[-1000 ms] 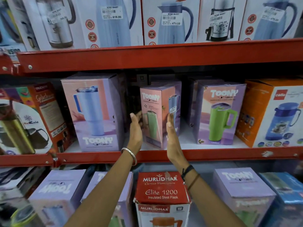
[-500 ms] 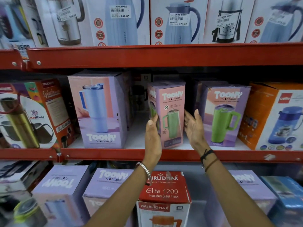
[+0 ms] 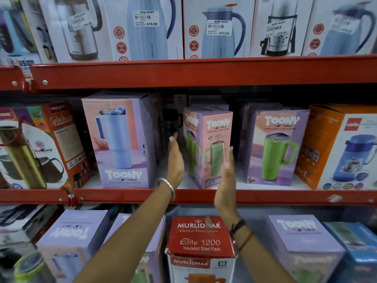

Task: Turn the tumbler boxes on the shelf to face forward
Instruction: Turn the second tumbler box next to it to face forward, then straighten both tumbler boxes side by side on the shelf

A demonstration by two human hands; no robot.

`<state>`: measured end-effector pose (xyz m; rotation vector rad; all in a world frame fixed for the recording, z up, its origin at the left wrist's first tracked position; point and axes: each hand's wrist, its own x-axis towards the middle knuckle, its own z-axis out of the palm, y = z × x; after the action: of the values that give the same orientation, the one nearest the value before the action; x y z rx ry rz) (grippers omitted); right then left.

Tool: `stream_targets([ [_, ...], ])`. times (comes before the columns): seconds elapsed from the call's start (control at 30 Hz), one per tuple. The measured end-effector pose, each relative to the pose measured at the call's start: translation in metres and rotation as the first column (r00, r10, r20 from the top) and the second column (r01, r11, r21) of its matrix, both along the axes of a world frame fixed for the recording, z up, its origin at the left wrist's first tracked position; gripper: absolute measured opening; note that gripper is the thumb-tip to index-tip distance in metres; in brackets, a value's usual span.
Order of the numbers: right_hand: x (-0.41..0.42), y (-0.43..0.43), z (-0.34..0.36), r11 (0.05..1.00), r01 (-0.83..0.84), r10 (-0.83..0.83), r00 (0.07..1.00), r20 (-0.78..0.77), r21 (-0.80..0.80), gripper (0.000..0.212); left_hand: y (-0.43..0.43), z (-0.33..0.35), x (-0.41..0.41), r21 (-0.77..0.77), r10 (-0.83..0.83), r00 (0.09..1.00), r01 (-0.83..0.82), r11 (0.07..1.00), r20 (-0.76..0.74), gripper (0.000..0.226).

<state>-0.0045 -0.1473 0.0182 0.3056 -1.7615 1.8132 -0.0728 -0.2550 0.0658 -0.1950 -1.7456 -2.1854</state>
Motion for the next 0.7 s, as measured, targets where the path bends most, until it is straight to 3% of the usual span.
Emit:
stream_targets([
  [0.2, 0.005, -0.023, -0.011, 0.993, -0.097, 0.092, 0.992, 0.085, 0.061, 0.06, 0.002, -0.004, -0.017, 0.11, -0.193, 0.98, 0.188, 0.976, 0.039, 0.062],
  [0.3, 0.0, -0.018, -0.005, 0.993, -0.117, 0.115, 0.988, 0.101, 0.007, 0.071, 0.0, -0.006, -0.018, 0.163, -0.176, 0.982, 0.164, 0.973, 0.063, 0.066],
  [0.4, -0.011, -0.003, 0.003, 0.985, -0.131, 0.14, 0.987, 0.083, -0.111, 0.078, -0.005, -0.006, -0.016, 0.113, -0.147, 0.986, 0.138, 0.984, 0.08, 0.07],
  [0.57, -0.025, 0.03, 0.014, 0.974, -0.125, 0.151, 0.979, 0.134, -0.186, 0.057, -0.008, -0.009, -0.005, 0.098, -0.171, 0.983, 0.165, 0.981, 0.061, 0.071],
  [0.6, -0.026, 0.035, 0.017, 0.973, -0.127, 0.156, 0.977, 0.145, -0.192, 0.065, -0.007, -0.01, -0.002, 0.101, -0.172, 0.984, 0.166, 0.981, 0.056, 0.071],
  [0.7, -0.029, 0.045, 0.024, 0.969, -0.133, 0.171, 0.969, 0.177, -0.206, 0.117, -0.005, -0.014, 0.009, 0.087, -0.167, 0.985, 0.162, 0.983, 0.049, 0.07],
])
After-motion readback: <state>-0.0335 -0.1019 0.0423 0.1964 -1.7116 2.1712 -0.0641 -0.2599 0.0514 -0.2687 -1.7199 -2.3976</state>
